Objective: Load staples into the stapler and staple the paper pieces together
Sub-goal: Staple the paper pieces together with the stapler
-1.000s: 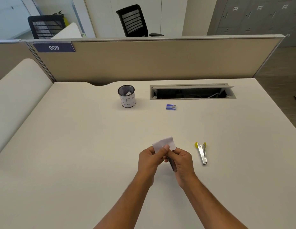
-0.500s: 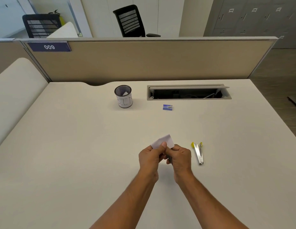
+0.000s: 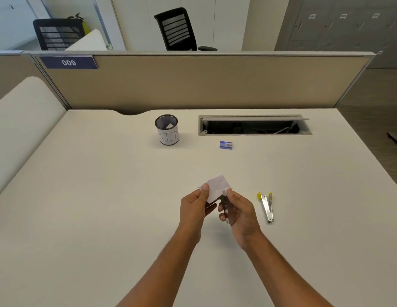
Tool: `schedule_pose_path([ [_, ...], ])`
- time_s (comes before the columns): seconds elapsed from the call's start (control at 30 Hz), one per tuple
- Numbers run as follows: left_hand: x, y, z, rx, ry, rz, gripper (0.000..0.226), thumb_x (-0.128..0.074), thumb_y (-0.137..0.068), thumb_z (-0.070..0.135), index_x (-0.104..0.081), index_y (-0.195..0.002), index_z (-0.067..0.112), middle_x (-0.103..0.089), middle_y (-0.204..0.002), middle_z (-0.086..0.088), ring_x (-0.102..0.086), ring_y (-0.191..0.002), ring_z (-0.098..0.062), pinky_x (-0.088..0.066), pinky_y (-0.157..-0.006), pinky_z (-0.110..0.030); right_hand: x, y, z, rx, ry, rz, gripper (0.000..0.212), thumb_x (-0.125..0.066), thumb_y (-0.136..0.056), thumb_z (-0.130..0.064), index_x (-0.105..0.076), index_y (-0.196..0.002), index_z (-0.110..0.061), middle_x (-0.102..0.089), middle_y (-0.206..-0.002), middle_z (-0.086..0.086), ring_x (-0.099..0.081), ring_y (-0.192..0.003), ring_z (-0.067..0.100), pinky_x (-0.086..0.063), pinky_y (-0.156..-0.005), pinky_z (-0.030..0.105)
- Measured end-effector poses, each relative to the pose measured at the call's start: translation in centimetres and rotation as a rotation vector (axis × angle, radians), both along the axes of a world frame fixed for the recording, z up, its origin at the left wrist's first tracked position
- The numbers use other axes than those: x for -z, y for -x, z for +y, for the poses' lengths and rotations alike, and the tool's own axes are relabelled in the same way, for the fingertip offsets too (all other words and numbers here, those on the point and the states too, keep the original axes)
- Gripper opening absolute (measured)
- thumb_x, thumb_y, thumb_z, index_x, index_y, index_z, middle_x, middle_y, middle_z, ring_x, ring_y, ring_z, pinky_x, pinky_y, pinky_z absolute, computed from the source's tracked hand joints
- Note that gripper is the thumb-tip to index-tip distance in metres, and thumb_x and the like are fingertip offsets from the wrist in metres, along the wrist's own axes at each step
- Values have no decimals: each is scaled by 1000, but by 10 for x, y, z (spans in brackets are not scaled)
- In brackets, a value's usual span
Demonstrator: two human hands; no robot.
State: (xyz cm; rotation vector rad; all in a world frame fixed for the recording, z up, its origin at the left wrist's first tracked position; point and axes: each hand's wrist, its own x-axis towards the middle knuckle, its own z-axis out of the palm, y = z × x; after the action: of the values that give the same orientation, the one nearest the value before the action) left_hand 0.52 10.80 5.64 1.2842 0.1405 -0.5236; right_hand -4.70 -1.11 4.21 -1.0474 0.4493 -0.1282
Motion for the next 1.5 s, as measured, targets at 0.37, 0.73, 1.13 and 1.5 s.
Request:
schedule_pose_path([
  [0.37,-2,1,3,9,-30,-4,27,-60,-100,34,-76,-110,14,-78,-103,-6,-75,-99,-22,-61,-81,-34,0,5,-1,14,-29,-3,24,-67,-87,-35,-74,-92,-12,-58,-80,7,-54,-66,17,-37,-53,28],
  [0.73,-4,1,11,33,-138,-107,24,-65,-98,32,-75,-112,16,-79,-94,-5,-77,-86,-21,-57,-71,-29,-2,6,0,68,168,48,57,-87,-70,-42,-61,-92,3,-50,-75,10,-37,-58,16,-29,-46,27],
  [1.13,-7,0,19,38,-447,-626,26,-72,-89,6,-75,-87,32,-74,-86,16,-69,-84,-9,-52,-65,-20,4,12,-14,49,185,30,35,-84,-74,-24,-69,-95,0,-44,-61,1,-30,-50,16,-23,-47,24],
  [1.5,-6,6,28,-55,-424,-1115,38,-55,-58,-20,-74,-66,11,-72,-97,2,-68,-92,-13,-52,-64,-27,-2,12,-21,-95,-98,20,48,-82,-75,-47,-78,-99,-6,-59,-70,2,-24,-40,8,-22,-41,20],
])
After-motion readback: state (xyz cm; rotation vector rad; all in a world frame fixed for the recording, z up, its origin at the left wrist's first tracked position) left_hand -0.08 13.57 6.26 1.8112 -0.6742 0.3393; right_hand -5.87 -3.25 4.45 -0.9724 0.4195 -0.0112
